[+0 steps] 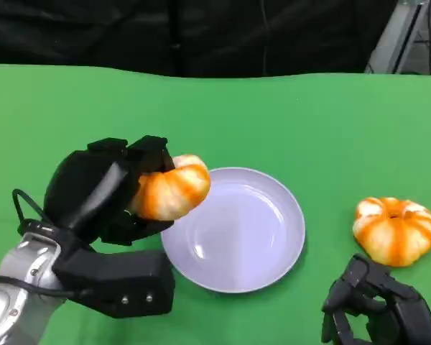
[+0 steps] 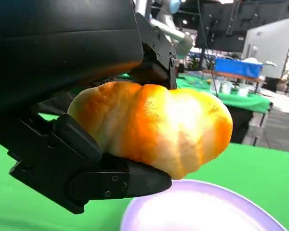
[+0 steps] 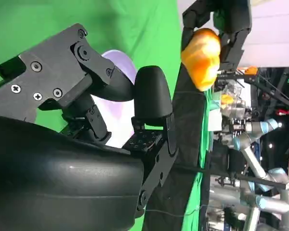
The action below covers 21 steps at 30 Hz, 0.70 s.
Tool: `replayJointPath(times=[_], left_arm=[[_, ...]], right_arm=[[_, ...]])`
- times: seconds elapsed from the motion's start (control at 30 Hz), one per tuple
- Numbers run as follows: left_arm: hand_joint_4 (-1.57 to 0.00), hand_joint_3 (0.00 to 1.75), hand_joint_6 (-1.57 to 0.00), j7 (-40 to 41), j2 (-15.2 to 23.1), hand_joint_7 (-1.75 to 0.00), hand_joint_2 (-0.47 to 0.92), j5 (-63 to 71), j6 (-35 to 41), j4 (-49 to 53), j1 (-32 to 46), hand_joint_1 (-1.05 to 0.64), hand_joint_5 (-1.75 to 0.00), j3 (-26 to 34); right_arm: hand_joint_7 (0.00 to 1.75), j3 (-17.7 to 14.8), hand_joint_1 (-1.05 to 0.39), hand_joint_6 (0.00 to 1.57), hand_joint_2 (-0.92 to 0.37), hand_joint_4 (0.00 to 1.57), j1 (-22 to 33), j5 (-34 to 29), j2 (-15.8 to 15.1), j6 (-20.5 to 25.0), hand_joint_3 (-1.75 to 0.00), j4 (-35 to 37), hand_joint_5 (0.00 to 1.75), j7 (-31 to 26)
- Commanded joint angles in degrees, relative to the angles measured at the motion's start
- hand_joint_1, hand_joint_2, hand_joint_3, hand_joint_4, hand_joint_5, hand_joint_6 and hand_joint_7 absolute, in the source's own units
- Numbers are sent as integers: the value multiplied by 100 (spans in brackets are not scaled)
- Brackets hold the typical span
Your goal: Grasp the bread from the table and place it into the plate.
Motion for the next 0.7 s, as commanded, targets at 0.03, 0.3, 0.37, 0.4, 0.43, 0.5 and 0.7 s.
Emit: replayJointPath(times=[0.03, 0.3, 0.37, 0.4, 0.43, 0.5, 0.7], left_arm=[[-64, 76, -57, 231, -285, -175, 67, 245, -28, 683, -400, -7, -175, -306], [-58, 49, -51, 548, -768, -175, 82, 474, -121, 2152, -1114, -9, -175, -799], [-57, 45, -50, 668, -852, -175, 83, 483, -173, 2467, -1264, -8, -175, -876], [-57, 43, -49, 727, -880, -175, 83, 487, -195, 2595, -1326, -8, -175, -912], [-57, 43, -49, 773, -897, -175, 83, 485, -213, 2688, -1372, -8, -175, -940], [-57, 42, -49, 894, -959, -175, 83, 511, -224, 2921, -1481, -8, -175, -1016], [-55, 19, -47, 1270, -1121, -175, 91, 626, -280, 3592, -1787, -7, -175, -1261]], right_arm=[[154, -23, -16, 75, -57, 82, 47, 43, -16, -41, -118, -55, 175, -28], [155, 15, -16, 75, -57, 82, 106, -14, 11, -23, -118, -137, 175, -78], [155, 42, -16, 75, -57, 82, 121, -34, 32, 0, -118, -169, 175, -104], [155, 52, -16, 75, -57, 82, 126, -42, 39, 9, -118, -181, 175, -115], [155, 59, -16, 75, -57, 83, 129, -47, 42, 16, -119, -190, 175, -124], [155, 68, -16, 75, -56, 83, 135, -44, 42, 43, -119, -211, 175, -138], [155, 81, -17, 75, -55, 82, 117, -17, 41, 29, -120, -192, 175, -138]])
